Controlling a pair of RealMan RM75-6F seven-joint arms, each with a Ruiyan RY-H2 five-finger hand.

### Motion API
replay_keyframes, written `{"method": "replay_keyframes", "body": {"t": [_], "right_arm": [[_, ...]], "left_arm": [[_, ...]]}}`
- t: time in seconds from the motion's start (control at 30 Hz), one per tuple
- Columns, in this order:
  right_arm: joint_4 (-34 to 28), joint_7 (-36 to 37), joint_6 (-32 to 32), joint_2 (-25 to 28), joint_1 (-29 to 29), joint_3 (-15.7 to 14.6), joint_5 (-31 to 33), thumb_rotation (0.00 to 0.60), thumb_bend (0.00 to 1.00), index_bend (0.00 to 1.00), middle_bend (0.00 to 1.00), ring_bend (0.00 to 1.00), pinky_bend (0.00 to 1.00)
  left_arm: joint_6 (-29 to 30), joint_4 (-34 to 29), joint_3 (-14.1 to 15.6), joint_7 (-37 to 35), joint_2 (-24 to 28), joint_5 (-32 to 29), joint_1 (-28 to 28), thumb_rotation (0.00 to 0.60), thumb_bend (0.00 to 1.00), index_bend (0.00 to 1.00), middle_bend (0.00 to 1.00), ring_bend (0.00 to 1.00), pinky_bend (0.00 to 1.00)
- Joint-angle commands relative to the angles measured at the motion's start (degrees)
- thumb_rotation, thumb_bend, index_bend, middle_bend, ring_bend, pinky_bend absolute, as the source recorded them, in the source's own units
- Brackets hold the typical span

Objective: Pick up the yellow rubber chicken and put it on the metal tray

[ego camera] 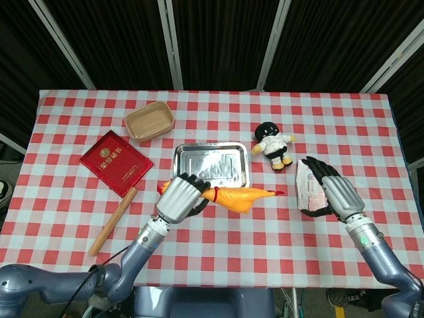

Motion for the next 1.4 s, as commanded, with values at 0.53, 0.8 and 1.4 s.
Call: {"method": "replay_keyframes", "body": {"t": [0.53,0.8,1.4], "right_arm": [[-0.17,-0.3,3.78,0.36,-3.81,-1.33,-2.57,0.6,0.0,0.0,0.0,0.0,0.09],[-1.2,-0.55,3.91,1.27,-4.39,-1.15,-2.03,0.6,0.0,0.0,0.0,0.0,0.09],[-1.48,3.14,2.97,3.93,-6.01,-1.12,-1.75,0.6,0.0,0.0,0.0,0.0,0.09]], "left_arm": [[-7.5,24.39,-6.06,-17.68,-4.29,-6.85,-1.41,0.6,0.64,0.63,0.64,0.55,0.6],[-12.34,32.84,-8.84,-20.29,-10.29,-9.72,-5.28,0.6,0.6,0.62,0.63,0.54,0.52],[-16.11,36.13,-9.91,-23.22,-15.15,-10.25,-9.22,0.6,0.51,0.52,0.51,0.43,0.4]]}}
